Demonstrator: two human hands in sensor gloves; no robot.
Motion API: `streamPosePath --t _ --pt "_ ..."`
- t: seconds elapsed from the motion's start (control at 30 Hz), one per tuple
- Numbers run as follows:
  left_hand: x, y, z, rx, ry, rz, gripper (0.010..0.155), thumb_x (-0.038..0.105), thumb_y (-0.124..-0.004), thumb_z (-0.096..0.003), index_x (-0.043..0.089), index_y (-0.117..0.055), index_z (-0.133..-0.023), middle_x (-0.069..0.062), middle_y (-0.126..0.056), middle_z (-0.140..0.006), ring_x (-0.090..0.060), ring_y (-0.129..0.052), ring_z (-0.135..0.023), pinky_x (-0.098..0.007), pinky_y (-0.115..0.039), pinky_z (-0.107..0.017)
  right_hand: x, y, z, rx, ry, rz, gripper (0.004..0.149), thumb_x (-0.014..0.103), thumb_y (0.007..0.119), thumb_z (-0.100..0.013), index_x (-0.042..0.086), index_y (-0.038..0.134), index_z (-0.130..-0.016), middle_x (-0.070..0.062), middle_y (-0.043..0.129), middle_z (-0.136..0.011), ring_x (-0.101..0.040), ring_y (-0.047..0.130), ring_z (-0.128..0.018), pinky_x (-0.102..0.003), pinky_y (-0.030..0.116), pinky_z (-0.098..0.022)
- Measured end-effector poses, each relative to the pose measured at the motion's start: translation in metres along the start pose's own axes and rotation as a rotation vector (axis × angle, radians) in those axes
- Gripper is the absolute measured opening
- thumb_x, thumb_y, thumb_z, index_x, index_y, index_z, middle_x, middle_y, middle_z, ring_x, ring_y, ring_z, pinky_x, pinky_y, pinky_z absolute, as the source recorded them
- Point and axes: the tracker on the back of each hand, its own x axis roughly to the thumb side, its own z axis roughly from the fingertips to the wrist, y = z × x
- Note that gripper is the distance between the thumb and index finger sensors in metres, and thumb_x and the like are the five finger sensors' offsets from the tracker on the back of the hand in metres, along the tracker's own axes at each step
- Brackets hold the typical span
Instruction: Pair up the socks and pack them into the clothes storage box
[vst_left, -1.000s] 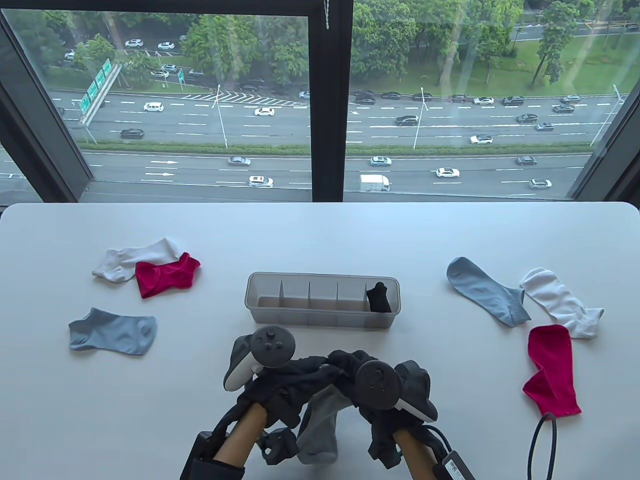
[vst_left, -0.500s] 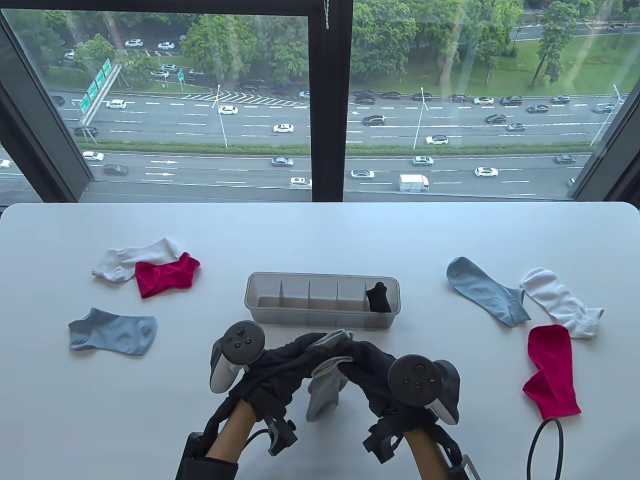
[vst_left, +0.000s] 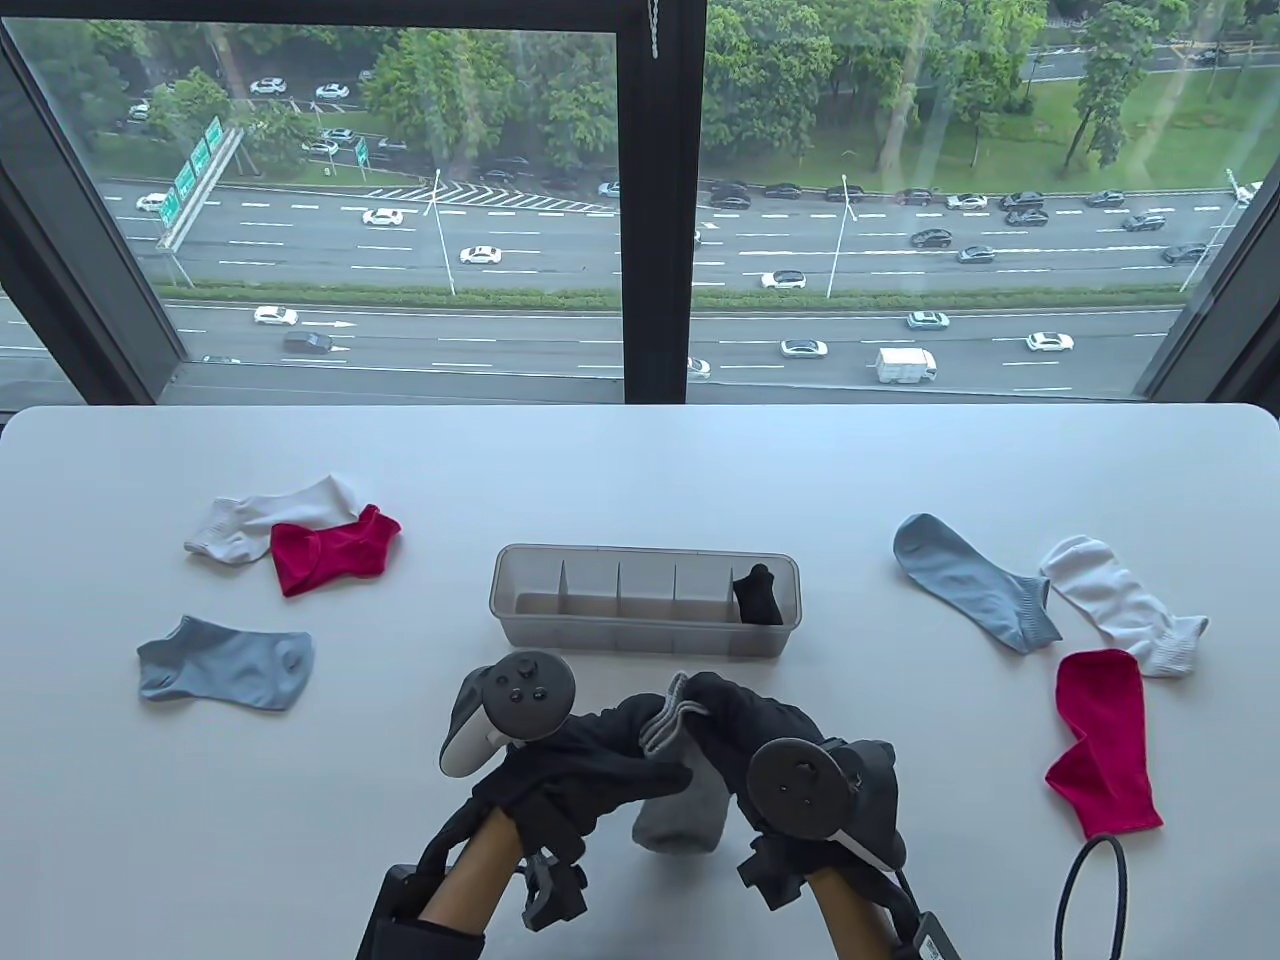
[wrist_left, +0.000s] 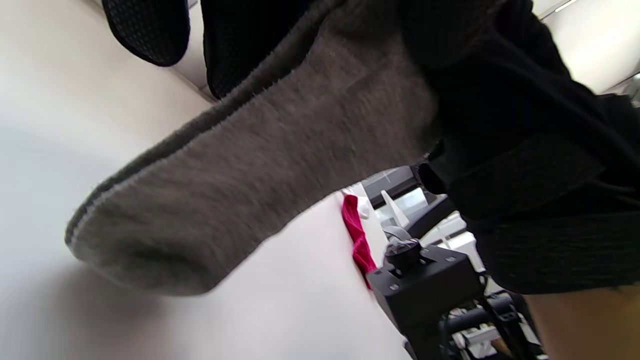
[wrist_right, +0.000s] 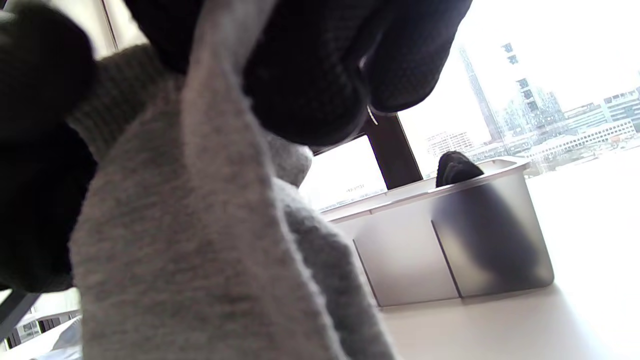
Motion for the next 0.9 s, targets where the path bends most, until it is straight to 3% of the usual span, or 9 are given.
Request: streamPosePath --t 0.13,0.2,0.27,0.33,0.43,0.53,0.63,0.73,0.9 --pt "-0.001 0.002 0.000 0.017 -0.004 0.023 0.044 0.038 -0.069 -0.0573 0.014 -0.072 -0.095 -0.012 -0.096 -0.085 -0.037 -0.099 -0.075 -0.061 -0.075 -0.062 -0.005 0.000 -0.001 -0.019 0.019 0.056 0.047 0.043 0.066 -0.055 0.024 0.066 -0.099 0.001 0.094 -0.057 -0.006 0.094 -0.032 -0.041 0.080 -0.060" --pt "-0.001 0.006 0.002 0.044 0.002 -0.010 0.044 0.037 -0.070 -0.0564 0.017 -0.073 -0.095 -0.011 -0.096 -0.086 -0.038 -0.098 -0.076 -0.062 -0.074 -0.063 -0.014 -0.001 -0.002 0.107 0.101 -0.020 0.061 0.046 0.063 -0.056 0.020 0.053 -0.110 -0.011 0.086 -0.084 -0.022 0.095 -0.064 -0.056 0.070 -0.068" --pt "-0.002 0.009 0.004 0.061 0.013 -0.046 0.045 0.039 -0.069 -0.0562 0.020 -0.072 -0.097 -0.011 -0.092 -0.092 -0.041 -0.093 -0.081 -0.064 -0.071 -0.064 -0.024 0.001 -0.003 0.321 0.085 -0.151 0.081 0.055 0.064 -0.052 0.017 0.032 -0.117 -0.026 0.054 -0.115 -0.047 0.064 -0.100 -0.069 0.051 -0.072" --pt "-0.002 0.010 0.005 0.052 0.016 -0.075 0.046 0.040 -0.069 -0.0557 0.024 -0.071 -0.099 -0.011 -0.088 -0.097 -0.043 -0.089 -0.085 -0.065 -0.068 -0.066 -0.031 0.006 -0.004 0.476 0.077 -0.268 0.093 0.055 0.068 -0.052 0.014 0.015 -0.116 -0.034 0.025 -0.120 -0.059 0.033 -0.106 -0.074 0.039 -0.072" --pt "0.004 0.008 0.004 -0.004 0.001 -0.108 0.047 0.042 -0.068 -0.0553 0.029 -0.069 -0.100 -0.010 -0.085 -0.102 -0.045 -0.086 -0.089 -0.066 -0.066 -0.067 -0.038 0.015 -0.005 0.529 0.088 -0.295 0.099 0.054 0.070 -0.052 0.011 0.007 -0.114 -0.035 0.012 -0.118 -0.058 0.021 -0.106 -0.073 0.035 -0.073" --pt "0.010 0.005 0.003 -0.034 -0.005 -0.110 0.047 0.042 -0.067 -0.0558 0.029 -0.067 -0.101 -0.011 -0.081 -0.105 -0.045 -0.083 -0.091 -0.067 -0.064 -0.068 -0.049 0.016 -0.005 0.515 0.094 -0.407 0.080 0.050 0.073 -0.053 0.028 0.028 -0.115 -0.032 0.019 -0.120 -0.058 0.024 -0.106 -0.073 0.036 -0.073" --pt "0.011 0.004 0.003 0.036 -0.005 -0.132 0.047 0.040 -0.067 -0.0560 0.025 -0.068 -0.101 -0.012 -0.086 -0.100 -0.043 -0.088 -0.088 -0.065 -0.067 -0.067 -0.059 0.009 -0.002 0.374 0.156 -0.543 0.044 0.041 0.076 -0.056 0.029 0.064 -0.097 -0.024 0.055 -0.119 -0.055 0.050 -0.106 -0.071 0.044 -0.073" --pt "0.008 0.006 0.003 0.072 -0.021 -0.056 0.047 0.038 -0.066 -0.0571 0.020 -0.068 -0.100 -0.011 -0.087 -0.098 -0.040 -0.091 -0.085 -0.063 -0.069 -0.066 -0.059 0.002 -0.003 0.279 0.150 -0.578 0.044 0.039 0.078 -0.054 0.026 0.067 -0.094 -0.008 0.088 -0.095 -0.034 0.086 -0.090 -0.066 0.054 -0.073" --pt "0.003 0.008 0.002 -0.035 -0.042 0.211 0.044 0.033 -0.063 -0.0584 0.011 -0.068 -0.096 -0.010 -0.099 -0.076 -0.028 -0.106 -0.062 -0.054 -0.082 -0.058 -0.048 -0.009 -0.004 0.251 0.112 -0.583 0.045 0.040 0.076 -0.057 0.019 0.068 -0.095 0.000 0.097 -0.068 -0.020 0.099 -0.065 -0.058 0.065 -0.070"
